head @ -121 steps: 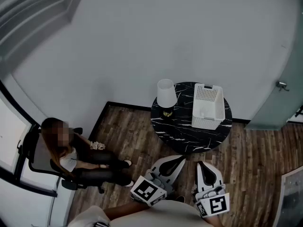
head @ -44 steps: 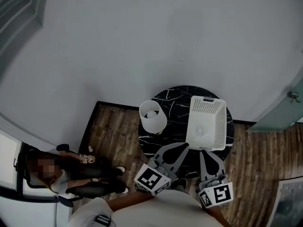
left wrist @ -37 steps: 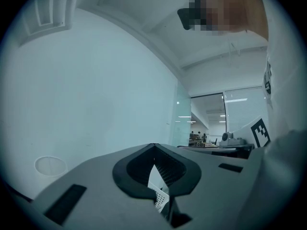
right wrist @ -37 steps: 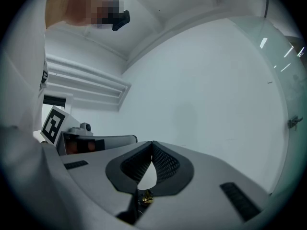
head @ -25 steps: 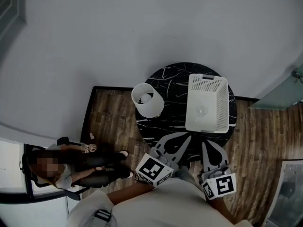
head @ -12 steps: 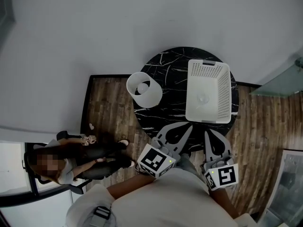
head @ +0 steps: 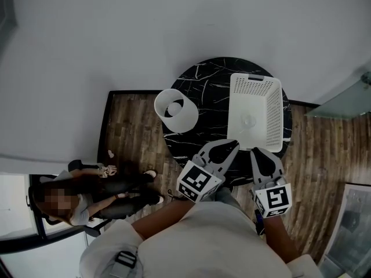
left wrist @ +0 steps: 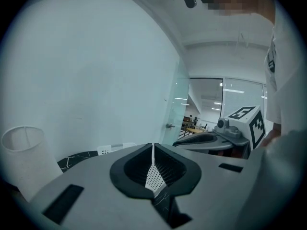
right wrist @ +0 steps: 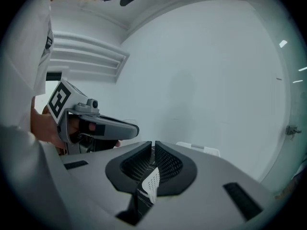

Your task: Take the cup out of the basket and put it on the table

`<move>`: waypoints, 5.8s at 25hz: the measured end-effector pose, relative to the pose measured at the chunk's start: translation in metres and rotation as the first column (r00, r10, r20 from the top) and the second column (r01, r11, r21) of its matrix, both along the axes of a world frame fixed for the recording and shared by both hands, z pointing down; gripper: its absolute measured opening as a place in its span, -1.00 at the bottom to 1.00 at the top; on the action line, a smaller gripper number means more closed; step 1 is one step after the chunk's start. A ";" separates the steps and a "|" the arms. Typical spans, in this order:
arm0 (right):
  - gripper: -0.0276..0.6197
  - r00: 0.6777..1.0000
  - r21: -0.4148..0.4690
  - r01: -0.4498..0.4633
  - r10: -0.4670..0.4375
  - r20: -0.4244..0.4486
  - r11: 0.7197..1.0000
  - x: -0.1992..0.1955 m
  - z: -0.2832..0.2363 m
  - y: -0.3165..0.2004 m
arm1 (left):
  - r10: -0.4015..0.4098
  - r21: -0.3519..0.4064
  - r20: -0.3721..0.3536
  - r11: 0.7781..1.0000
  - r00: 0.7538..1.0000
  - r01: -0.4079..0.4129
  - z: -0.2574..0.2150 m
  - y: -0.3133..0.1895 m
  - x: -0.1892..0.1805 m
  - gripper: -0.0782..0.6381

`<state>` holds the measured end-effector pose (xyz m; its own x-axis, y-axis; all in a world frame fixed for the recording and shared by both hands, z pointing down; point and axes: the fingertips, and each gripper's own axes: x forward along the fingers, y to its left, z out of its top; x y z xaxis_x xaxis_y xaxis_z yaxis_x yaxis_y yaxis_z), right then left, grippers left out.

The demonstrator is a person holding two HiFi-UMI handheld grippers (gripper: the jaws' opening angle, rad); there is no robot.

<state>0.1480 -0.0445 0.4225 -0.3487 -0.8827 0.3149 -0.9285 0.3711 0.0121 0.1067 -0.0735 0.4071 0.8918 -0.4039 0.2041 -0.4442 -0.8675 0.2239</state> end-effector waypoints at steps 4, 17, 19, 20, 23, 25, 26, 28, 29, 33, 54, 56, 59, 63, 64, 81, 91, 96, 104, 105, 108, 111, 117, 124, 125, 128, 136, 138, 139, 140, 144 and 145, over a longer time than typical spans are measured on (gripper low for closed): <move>-0.90 0.999 -0.036 0.010 -0.012 -0.046 0.999 0.006 0.015 -0.015 | 0.010 -0.016 0.030 1.000 0.999 -0.009 0.014 -0.010 0.008 -0.77; -0.86 0.990 -0.134 0.043 -0.061 -0.130 0.990 0.021 0.066 -0.053 | 0.011 -0.056 0.164 0.998 0.986 -0.002 0.072 -0.045 0.029 -0.76; -0.86 0.987 -0.153 0.049 -0.071 -0.144 0.987 0.024 0.075 -0.057 | 0.008 -0.067 0.178 0.998 0.984 0.004 0.081 -0.050 0.032 -0.76; -0.86 0.986 -0.163 0.052 -0.077 -0.151 0.985 0.025 0.080 -0.059 | 0.008 -0.074 0.185 0.997 0.983 0.006 0.086 -0.053 0.033 -0.76; -0.85 0.982 -0.196 0.067 -0.100 -0.162 0.978 0.026 0.093 -0.066 | 0.003 -0.094 0.204 0.995 0.979 0.016 0.098 -0.060 0.036 -0.77; -0.85 0.978 -0.215 0.080 -0.118 -0.171 0.973 0.028 0.102 -0.071 | -0.002 -0.107 0.211 0.994 0.977 0.026 0.105 -0.065 0.038 -0.77; -0.85 0.975 -0.224 0.086 -0.128 -0.180 0.971 0.029 0.107 -0.074 | -0.004 -0.115 0.215 0.993 0.977 0.029 0.109 -0.067 0.039 -0.77; -0.85 0.969 -0.247 0.097 -0.148 -0.200 0.964 0.032 0.119 -0.079 | -0.004 -0.130 0.221 0.991 0.975 0.033 0.116 -0.071 0.042 -0.76; -0.85 0.965 -0.260 0.102 -0.159 -0.209 0.960 0.033 0.125 -0.082 | -0.003 -0.135 0.225 0.990 0.974 0.034 0.119 -0.073 0.043 -0.76; -0.83 0.953 -0.312 0.114 -0.193 -0.232 0.943 0.038 0.147 -0.092 | 0.002 -0.148 0.247 0.988 0.969 0.036 0.131 -0.080 0.047 -0.76; -0.77 0.876 -0.546 0.154 -0.369 -0.310 0.823 0.049 0.239 -0.121 | 0.022 -0.211 0.306 0.976 0.952 0.046 0.173 -0.102 0.059 -0.77; -0.77 0.862 -0.560 0.154 -0.388 -0.326 0.814 0.051 0.244 -0.124 | 0.023 -0.222 0.313 0.974 0.949 0.050 0.178 -0.102 0.057 -0.77; -0.77 0.847 -0.593 0.150 -0.412 -0.336 0.791 0.056 0.257 -0.126 | 0.021 -0.233 0.322 0.971 0.946 0.058 0.183 -0.104 0.054 -0.76; -0.77 0.831 -0.618 0.146 -0.435 -0.348 0.772 0.061 0.269 -0.128 | 0.020 -0.242 0.315 0.969 0.949 0.060 0.184 -0.107 0.053 -0.77; -0.77 0.828 -0.623 0.147 -0.441 -0.348 0.768 0.061 0.271 -0.128 | 0.017 -0.244 0.313 0.968 0.950 0.064 0.184 -0.108 0.052 -0.77; -0.77 0.784 -0.678 0.151 -0.505 -0.362 0.720 0.054 0.302 -0.135 | 0.015 -0.259 0.312 0.963 0.950 0.070 0.195 -0.114 0.048 -0.77; -0.78 0.783 -0.690 0.154 -0.513 -0.351 0.707 0.055 0.305 -0.133 | 0.020 -0.271 0.319 0.960 0.948 0.071 0.199 -0.114 0.046 -0.77; -0.84 0.783 -0.696 0.156 -0.518 -0.346 0.701 0.057 0.305 -0.131 | 0.024 -0.269 0.317 0.961 0.948 0.065 0.199 -0.114 0.047 -0.77; -0.85 0.789 -0.691 0.161 -0.513 -0.338 0.704 0.057 0.304 -0.131 | 0.028 -0.268 0.325 0.961 0.945 0.063 0.200 -0.110 0.047 -0.77; -0.84 0.791 -0.690 0.163 -0.511 -0.337 0.706 0.057 0.303 -0.131 | 0.031 -0.267 0.326 0.962 0.945 0.061 0.200 -0.109 0.047 -0.77; -0.85 0.797 -0.680 0.163 -0.502 -0.337 0.715 0.056 0.295 -0.130 | 0.031 -0.262 0.325 0.963 0.945 0.059 0.198 -0.109 0.047 -0.77; -0.85 0.798 -0.664 0.165 -0.494 -0.345 0.729 0.056 0.287 -0.132 | 0.028 -0.256 0.323 0.965 0.946 0.058 0.197 -0.108 0.048 -0.77; -0.85 0.800 -0.640 0.178 -0.489 -0.349 0.747 0.056 0.263 -0.133 | 0.034 -0.258 0.331 0.964 0.943 0.055 0.193 -0.106 0.049 -0.77; -0.84 0.794 -0.601 0.207 -0.491 -0.358 0.772 0.048 0.228 -0.137 | 0.024 -0.248 0.325 0.967 0.945 0.060 0.183 -0.107 0.045 -0.77; -0.85 0.793 -0.596 0.212 -0.493 -0.358 0.774 0.046 0.221 -0.137 | 0.023 -0.247 0.325 0.967 0.946 0.062 0.181 -0.107 0.044 -0.77; -0.84 0.786 -0.584 0.225 -0.500 -0.364 0.780 0.042 0.202 -0.132 | 0.016 -0.240 0.322 0.969 0.947 0.065 0.175 -0.106 0.041 -0.77; -0.84 0.781 -0.540 0.245 -0.494 -0.383 0.805 0.034 0.162 -0.121 | -0.007 -0.223 0.307 0.972 0.952 0.079 0.156 -0.102 0.033 -0.77; -0.84 0.776 -0.530 0.247 -0.493 -0.393 0.811 0.033 0.152 -0.117 | -0.009 -0.218 0.306 0.973 0.952 0.079 0.152 -0.100 0.032 -0.77; -0.84 0.773 -0.526 0.248 -0.494 -0.399 0.814 0.032 0.146 -0.115 | -0.009 -0.216 0.305 0.973 0.952 0.079 0.150 -0.098 0.031 -0.77; -0.84 0.770 -0.521 0.249 -0.493 -0.404 0.816 0.031 0.141 -0.113 | -0.010 -0.214 0.303 0.974 0.953 0.078 0.148 -0.097 0.030 -0.77; -0.84 0.776 -0.507 0.255 -0.487 -0.400 0.823 0.028 0.118 -0.105 | -0.015 -0.213 0.296 0.974 0.955 0.081 0.144 -0.089 0.025 -0.77; -0.84 0.776 -0.505 0.258 -0.489 -0.399 0.823 0.027 0.112 -0.102 | -0.019 -0.214 0.293 0.973 0.956 0.084 0.143 -0.088 0.024 -0.77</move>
